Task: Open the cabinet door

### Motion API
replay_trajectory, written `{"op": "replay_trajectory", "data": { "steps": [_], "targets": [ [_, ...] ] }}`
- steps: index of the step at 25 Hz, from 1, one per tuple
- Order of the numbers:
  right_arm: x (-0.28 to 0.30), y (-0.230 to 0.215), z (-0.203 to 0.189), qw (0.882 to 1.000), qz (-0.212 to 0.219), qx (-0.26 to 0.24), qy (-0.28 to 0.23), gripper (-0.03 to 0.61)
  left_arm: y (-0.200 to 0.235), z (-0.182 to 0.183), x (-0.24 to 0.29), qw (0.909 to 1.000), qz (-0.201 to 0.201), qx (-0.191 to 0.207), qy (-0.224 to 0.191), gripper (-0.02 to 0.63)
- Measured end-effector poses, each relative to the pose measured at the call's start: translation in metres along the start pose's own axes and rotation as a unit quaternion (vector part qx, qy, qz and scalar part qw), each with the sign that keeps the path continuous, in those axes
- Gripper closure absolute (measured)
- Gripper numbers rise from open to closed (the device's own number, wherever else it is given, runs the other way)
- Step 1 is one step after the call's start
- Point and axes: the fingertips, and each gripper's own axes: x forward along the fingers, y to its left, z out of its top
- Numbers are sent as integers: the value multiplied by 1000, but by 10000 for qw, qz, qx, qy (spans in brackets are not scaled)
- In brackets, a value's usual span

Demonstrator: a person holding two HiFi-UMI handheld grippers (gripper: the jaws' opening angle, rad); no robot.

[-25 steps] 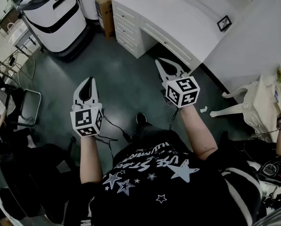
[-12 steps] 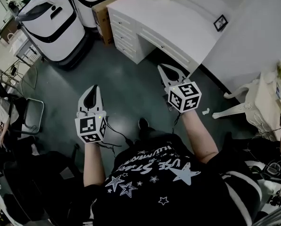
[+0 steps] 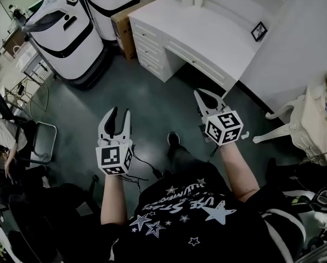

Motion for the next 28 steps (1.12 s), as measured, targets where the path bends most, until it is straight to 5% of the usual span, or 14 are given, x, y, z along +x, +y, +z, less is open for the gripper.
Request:
{"op": "replay_trajectory", "data": {
  "steps": [10, 17, 28],
  "targets": [
    [56, -33, -2, 9997, -163, -36, 201, 574, 33, -3, 42, 9995, -102, -284, -136, 184],
    [144, -83, 6, 9996, -212, 122, 156, 574, 78, -12, 110, 9994, 197, -298, 20, 160],
    [313, -196, 43, 9993, -158, 263, 232, 574, 138, 4, 292, 9985, 417, -335, 117, 158]
  ]
}}
